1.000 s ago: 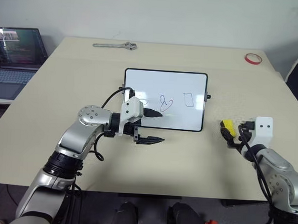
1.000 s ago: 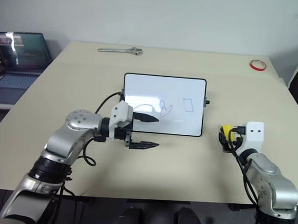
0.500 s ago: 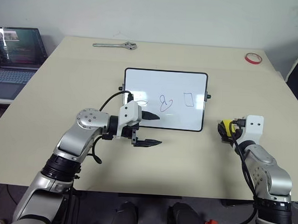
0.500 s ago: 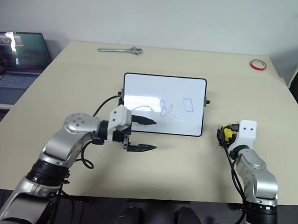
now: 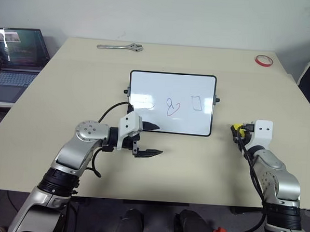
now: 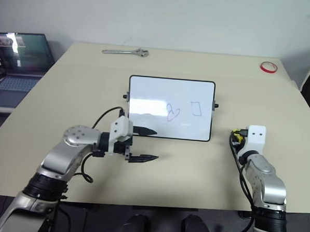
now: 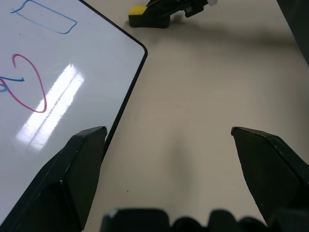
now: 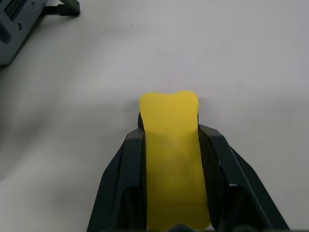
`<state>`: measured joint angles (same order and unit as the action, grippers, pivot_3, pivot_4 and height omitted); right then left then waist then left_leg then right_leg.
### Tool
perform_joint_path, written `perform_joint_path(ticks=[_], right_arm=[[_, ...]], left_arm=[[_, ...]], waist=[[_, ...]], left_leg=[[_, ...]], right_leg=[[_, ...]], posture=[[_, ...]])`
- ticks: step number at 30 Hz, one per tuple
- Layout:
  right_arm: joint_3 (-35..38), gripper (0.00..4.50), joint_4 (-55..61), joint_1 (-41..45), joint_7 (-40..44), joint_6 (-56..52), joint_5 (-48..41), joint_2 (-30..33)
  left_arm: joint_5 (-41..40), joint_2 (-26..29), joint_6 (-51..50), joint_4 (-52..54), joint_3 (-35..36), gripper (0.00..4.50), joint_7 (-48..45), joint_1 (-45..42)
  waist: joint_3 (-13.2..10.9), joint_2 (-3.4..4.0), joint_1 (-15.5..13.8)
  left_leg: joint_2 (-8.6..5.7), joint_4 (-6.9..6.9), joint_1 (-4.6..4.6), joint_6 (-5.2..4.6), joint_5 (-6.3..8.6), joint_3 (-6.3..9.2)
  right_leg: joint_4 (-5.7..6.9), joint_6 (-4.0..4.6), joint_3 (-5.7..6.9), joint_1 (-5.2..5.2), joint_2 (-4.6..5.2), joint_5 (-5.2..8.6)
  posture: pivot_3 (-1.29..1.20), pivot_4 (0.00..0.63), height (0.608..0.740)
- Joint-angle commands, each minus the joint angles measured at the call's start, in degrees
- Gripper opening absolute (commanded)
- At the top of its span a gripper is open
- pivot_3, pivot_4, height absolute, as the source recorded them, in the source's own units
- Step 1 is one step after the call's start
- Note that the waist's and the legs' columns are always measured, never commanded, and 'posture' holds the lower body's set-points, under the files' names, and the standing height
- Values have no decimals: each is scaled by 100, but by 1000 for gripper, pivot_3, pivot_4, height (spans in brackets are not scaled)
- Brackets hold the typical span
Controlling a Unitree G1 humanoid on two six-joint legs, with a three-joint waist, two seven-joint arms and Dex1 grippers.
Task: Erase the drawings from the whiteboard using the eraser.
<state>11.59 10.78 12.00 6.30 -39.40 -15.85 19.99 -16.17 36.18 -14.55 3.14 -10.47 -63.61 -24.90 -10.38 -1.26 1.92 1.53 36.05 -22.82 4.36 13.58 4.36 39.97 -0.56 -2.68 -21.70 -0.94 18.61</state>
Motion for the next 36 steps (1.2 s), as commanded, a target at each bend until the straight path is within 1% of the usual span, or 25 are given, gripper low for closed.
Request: perform_joint_path(ticks=[1, 3, 6, 8, 10, 13, 15, 18, 23, 27, 31, 36], right_arm=[[-56, 1113, 1116, -229, 512, -36, -172, 369], [-139, 1113, 1702, -392, 813, -187, -363, 578], [-280, 1113, 2318, -489, 1127, -376, -577, 805], [-469, 1113, 2579, -397, 1304, -418, -619, 923], [-729, 1113, 2577, -123, 1298, -409, -476, 969], [-1235, 1113, 2191, 571, 1115, -288, -84, 844], [-1476, 1113, 1985, 878, 1101, -212, 121, 792], [-1754, 1113, 1708, 1248, 1110, -92, 381, 727], [-2039, 1113, 863, 1990, 841, 257, 915, 317], [-2132, 1112, 298, 2270, 723, 585, 1264, 86], [-2288, 1112, -358, 2440, 784, 927, 1562, -1], [-2294, 1112, -1010, 2508, 885, 945, 1709, -101]], left_arm=[[80, -141, -115, 280, 300, 4500, 586, 43], [26, -213, -343, 395, 373, 4500, 812, 42], [-72, -206, -599, 603, 398, 4500, 879, 73], [-82, -183, -734, 662, 387, 4500, 897, 63], [-48, -179, -813, 631, 364, 4500, 912, -8], [-59, -233, -944, 535, 325, 4500, 907, -227], [-67, -266, -1014, 501, 306, 4500, 900, -342], [-52, -309, -1116, 437, 293, 4500, 918, -512], [14, -364, -1321, 310, 290, 4500, 1026, -782], [47, -354, -1424, 279, 273, 4500, 1044, -871], [26, -369, -1558, 331, 261, 4500, 1036, -941], [62, -371, -1606, 448, 211, 4500, 1061, -897]], waist=[[-2, 3, -5], [-2, 3, -7], [-2, 3, 11], [-2, 3, 11], [-2, 2, 21], [-3, 2, 36], [-3, 2, 29], [-2, 1, 2], [-3, 1, -2], [-3, 1, -2], [-3, 1, -1], [-3, 1, 0]], left_leg=[[2, 0, -3, 0, 0, 0], [3, 1, -5, 0, 0, 3], [1, 2, -3, 0, 0, 4], [0, 2, 0, 0, 0, 4], [0, 2, 2, 0, 0, 4], [-1, 6, 5, 0, 0, 3], [-2, 7, 3, 0, -1, 5], [-3, 5, -2, 0, -1, 7], [-2, 6, -8, 0, -1, 6], [0, 5, -8, 0, -1, 7], [0, 6, -7, 0, -1, 6], [1, 6, -7, 0, -1, 5]], right_leg=[[0, 0, -1, -3, 1, 0], [-1, 0, 1, -3, 2, 0], [0, 0, 2, -2, 1, 0], [2, 0, 2, -1, 1, 0], [3, 0, 4, 0, 1, 0], [4, 0, 6, 1, 0, 0], [5, 0, 8, 1, -1, -1], [0, 0, 10, 1, -1, 0], [0, 0, 11, -5, 1, -1], [0, 0, 10, -5, 2, -1], [2, 1, 10, -6, 4, -1], [3, 1, 10, -7, 4, -1]], posture=[[0, 150, 740], [0, 150, 740], [0, 150, 740], [0, 150, 740], [0, 150, 740], [0, 150, 740], [0, 150, 740], [0, 150, 740], [0, 150, 740], [0, 150, 740], [0, 150, 740], [0, 150, 740]])
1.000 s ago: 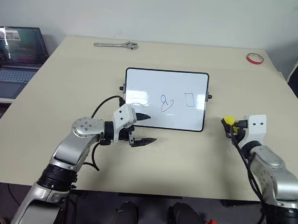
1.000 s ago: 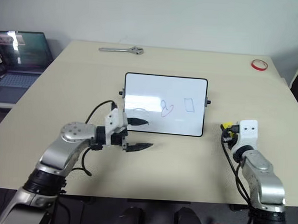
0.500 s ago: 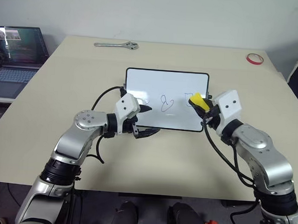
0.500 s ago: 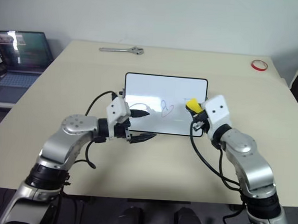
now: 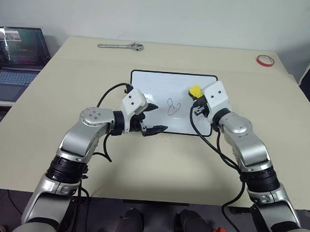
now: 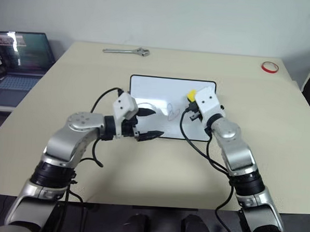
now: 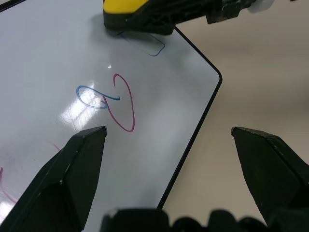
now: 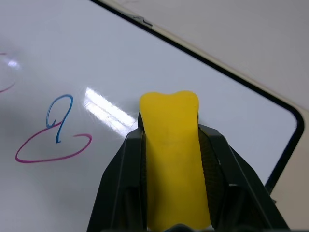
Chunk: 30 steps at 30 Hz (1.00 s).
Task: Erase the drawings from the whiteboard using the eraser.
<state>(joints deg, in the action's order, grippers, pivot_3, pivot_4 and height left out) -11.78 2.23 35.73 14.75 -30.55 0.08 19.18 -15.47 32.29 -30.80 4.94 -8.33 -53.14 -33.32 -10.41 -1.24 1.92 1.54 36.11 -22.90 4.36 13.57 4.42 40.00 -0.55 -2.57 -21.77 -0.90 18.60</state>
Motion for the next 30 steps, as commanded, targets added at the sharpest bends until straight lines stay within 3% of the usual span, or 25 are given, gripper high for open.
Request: perform_joint_path(ticks=[1, 12, 23, 30], right_arm=[[38, 1112, -217, 129, 77, 14, 142, -16], [-425, 1111, 625, -840, 1104, -799, 256, 776], [-252, 1111, -391, 297, 376, 83, 829, 340], [-297, 1111, -968, 350, 764, 63, 950, 599]], left_arm=[[5, 27, 25, 281, -13, 4500, 15, -46], [-29, 71, -20, 384, 39, 4500, 44, 12], [4, 68, 94, 306, 8, 4500, 0, 89], [2, 13, 72, 337, 6, 4500, 49, 102]], waist=[[0, 0, 1], [5, -6, -4], [4, -6, 24], [4, -6, 8]], left_leg=[[1, 0, 1, 0, 0, 0], [-2, 9, 45, 0, 0, 7], [0, 9, 51, -2, -3, 3], [-1, 9, 43, -2, -3, 5]], right_leg=[[1, 0, 0, 0, 2, 0], [4, -1, 2, 48, 3, 0], [8, 5, 0, 45, -1, -5], [6, 5, 0, 42, 2, -5]], posture=[[0, 150, 740], [0, 150, 740], [0, 150, 740], [0, 150, 740]])
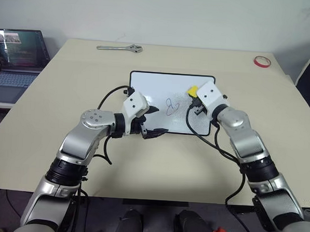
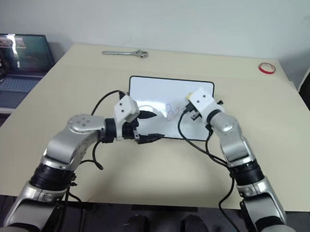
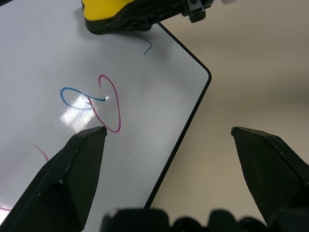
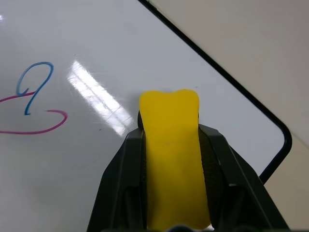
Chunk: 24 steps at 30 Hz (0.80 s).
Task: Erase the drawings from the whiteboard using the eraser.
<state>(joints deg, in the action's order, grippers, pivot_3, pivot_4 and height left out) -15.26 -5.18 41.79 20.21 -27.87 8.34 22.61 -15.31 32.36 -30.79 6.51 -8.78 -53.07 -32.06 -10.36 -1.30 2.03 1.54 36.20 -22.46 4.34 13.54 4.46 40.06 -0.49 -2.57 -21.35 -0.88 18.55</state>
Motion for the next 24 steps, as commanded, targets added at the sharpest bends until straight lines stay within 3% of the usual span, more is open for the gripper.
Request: perform_joint_path(ticks=[1, 7, 12, 20, 24], right_arm=[[55, 1111, -146, -389, 345, -293, 89, 341], [89, 1111, 560, -1011, 905, -777, -69, 633], [-140, 1111, 737, -963, 1235, -865, 79, 773], [187, 1110, -238, -52, 156, -76, 413, 324], [24, 1110, -218, -371, 573, -209, 409, 585]], left_arm=[[-12, 2, 68, 189, 55, 4500, 55, -14], [-33, -24, 2, 315, 42, 4500, 138, 68], [-63, -19, -72, 360, 34, 4500, 155, 26], [-113, 15, -225, 554, 64, 4500, 147, 85], [-101, 85, -182, 544, 131, 4500, 133, 228]], waist=[[1, -1, -10], [15, -23, -23], [15, -24, -15], [14, -25, 85], [14, -26, 74]], left_leg=[[0, 0, 0, 0, 0, 0], [0, 2, 14, 0, 0, 7], [0, 3, 33, -1, -1, 3], [2, 1, 37, -2, -2, -7], [1, -6, 33, -2, -1, -4]], right_leg=[[0, 0, 0, 0, 0, 0], [-4, -3, 3, 21, 0, -1], [-3, -6, 1, 29, -3, -1], [-1, -4, -5, 26, -4, -3], [-5, -1, -8, 26, -1, -4]], posture=[[0, 150, 740], [0, 150, 740], [0, 150, 740], [0, 150, 740], [0, 150, 740]])
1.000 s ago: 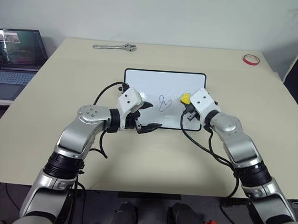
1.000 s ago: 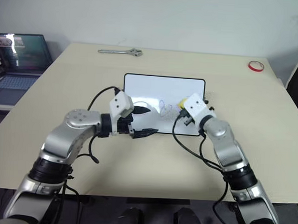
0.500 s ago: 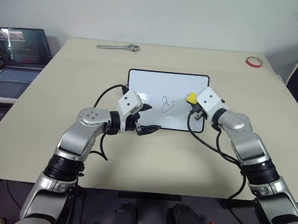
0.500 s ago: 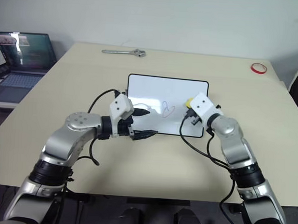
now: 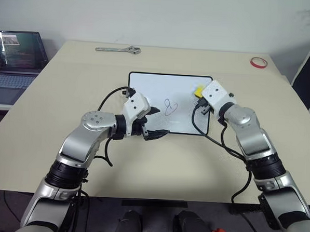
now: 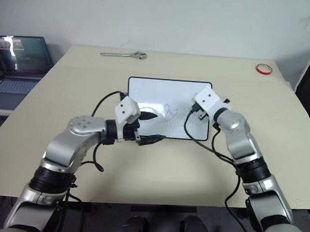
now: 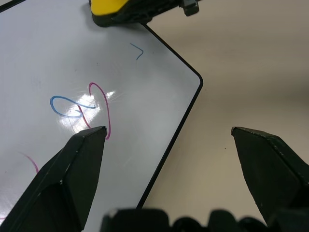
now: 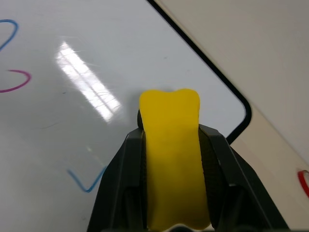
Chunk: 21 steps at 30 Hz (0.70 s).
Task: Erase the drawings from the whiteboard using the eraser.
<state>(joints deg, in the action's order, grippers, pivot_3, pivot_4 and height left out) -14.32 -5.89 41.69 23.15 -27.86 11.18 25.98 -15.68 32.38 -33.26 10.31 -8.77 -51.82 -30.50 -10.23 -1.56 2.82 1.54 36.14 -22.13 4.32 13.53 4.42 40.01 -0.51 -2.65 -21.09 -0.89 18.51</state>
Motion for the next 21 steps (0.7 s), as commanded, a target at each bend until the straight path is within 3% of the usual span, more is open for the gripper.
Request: perform_joint_path(ticks=[1, 5, 11, 21], right_arm=[[-122, 1109, -61, -470, 414, -258, 117, 314], [-348, 1108, 688, -1139, 1000, -536, 40, 639], [-573, 1108, 1199, -1461, 1350, -734, 212, 839], [-108, 1108, 511, -410, 101, -75, 475, 19]], left_arm=[[-62, 99, 82, 157, 145, 4500, 3, 104], [-46, 169, 238, 64, 196, 4500, -48, 301], [-25, 172, 396, -26, 172, 4500, -45, 400], [18, 165, 635, -207, 163, 4500, -44, 517]], waist=[[1, -1, -13], [11, -14, -50], [12, -16, -12], [6, -16, 39]], left_leg=[[1, 0, 0, 0, 0, 0], [0, -1, -1, 0, 0, 4], [3, 0, 28, -2, -1, 1], [5, -2, 18, -2, -4, 0]], right_leg=[[0, 0, 0, 0, 2, 0], [-3, -1, 3, 3, 4, 1], [-3, -26, -1, 24, 1, 15], [-2, -25, -5, 10, -3, 14]], posture=[[0, 150, 740], [0, 150, 740], [0, 150, 740], [0, 150, 740]])
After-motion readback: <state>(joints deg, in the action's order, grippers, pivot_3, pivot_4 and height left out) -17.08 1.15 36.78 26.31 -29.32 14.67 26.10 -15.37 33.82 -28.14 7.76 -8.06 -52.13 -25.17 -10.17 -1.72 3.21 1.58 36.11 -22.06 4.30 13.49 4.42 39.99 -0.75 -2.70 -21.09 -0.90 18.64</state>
